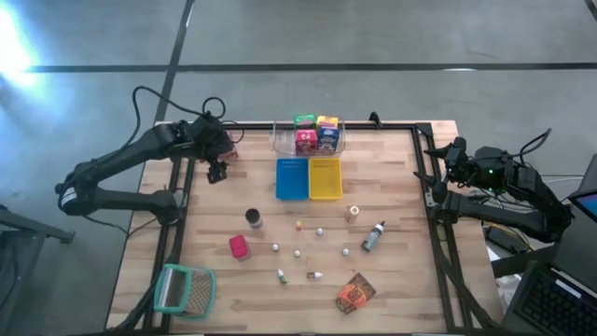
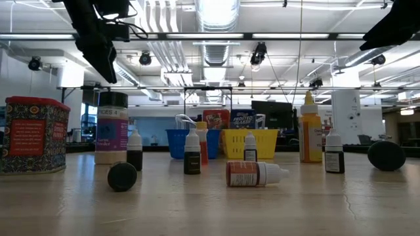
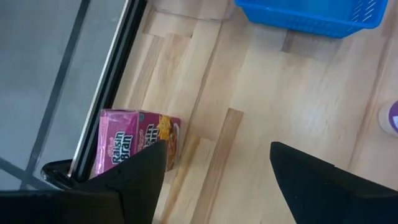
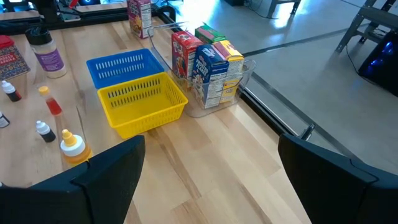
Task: Pick & Place Kitchen Items
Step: Put the purple cereal box into the transparent bin
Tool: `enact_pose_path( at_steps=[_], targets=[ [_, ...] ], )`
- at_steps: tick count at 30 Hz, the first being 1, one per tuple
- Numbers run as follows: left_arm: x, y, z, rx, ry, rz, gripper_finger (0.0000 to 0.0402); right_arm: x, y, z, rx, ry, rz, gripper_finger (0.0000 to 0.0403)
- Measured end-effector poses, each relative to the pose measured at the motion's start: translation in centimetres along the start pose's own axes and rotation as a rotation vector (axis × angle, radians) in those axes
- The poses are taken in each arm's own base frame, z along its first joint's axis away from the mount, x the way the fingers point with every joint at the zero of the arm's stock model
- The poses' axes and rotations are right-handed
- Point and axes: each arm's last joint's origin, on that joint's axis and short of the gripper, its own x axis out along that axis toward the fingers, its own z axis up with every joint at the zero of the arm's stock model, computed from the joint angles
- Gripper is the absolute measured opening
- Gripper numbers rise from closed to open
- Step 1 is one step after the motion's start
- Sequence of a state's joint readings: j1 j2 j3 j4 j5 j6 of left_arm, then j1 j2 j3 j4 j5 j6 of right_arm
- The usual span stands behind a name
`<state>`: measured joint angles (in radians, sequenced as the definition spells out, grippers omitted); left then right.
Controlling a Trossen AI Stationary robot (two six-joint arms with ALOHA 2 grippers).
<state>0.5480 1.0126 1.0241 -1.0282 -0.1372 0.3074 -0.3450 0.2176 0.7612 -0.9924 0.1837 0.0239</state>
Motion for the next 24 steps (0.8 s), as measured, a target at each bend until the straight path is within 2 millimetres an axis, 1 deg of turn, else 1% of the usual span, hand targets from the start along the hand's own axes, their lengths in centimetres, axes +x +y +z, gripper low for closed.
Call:
enact_pose_path(
  at_steps=[2, 6, 10, 13, 17, 22, 24],
  targets=[
    [-0.1, 0.0, 0.1, 0.015, 0.007, -0.002, 0.0303, 0.0, 0.0, 0.0, 0.000, 0.000, 0.000, 0.0364],
    [-0.7, 0.4, 0.8, 0.032, 0.010, -0.002, 0.0320, 0.0, 0.0, 0.0, 0.000, 0.000, 0.000, 0.0364],
    [-1.5, 1.1, 1.7, 0.033, -0.002, 0.015, 0.0323, 0.0, 0.0, 0.0, 0.000, 0.000, 0.000, 0.0363],
    [-1.7, 1.6, 2.1, 0.055, 0.001, 0.027, 0.0323, 0.0, 0.0, 0.0, 0.000, 0.000, 0.000, 0.0364],
    [-1.5, 1.8, 1.6, 0.084, 0.069, 0.024, 0.0323, 0.0, 0.0, 0.0, 0.000, 0.000, 0.000, 0.0364],
    [-2.0, 2.1, 1.2, 0.108, 0.090, 0.126, 0.0321, 0.0, 0.0, 0.0, 0.000, 0.000, 0.000, 0.0364],
    [-2.1, 2.1, 1.2, 0.099, 0.085, 0.141, 0.0323, 0.0, 0.0, 0.0, 0.000, 0.000, -0.001, 0.0363]
  ],
)
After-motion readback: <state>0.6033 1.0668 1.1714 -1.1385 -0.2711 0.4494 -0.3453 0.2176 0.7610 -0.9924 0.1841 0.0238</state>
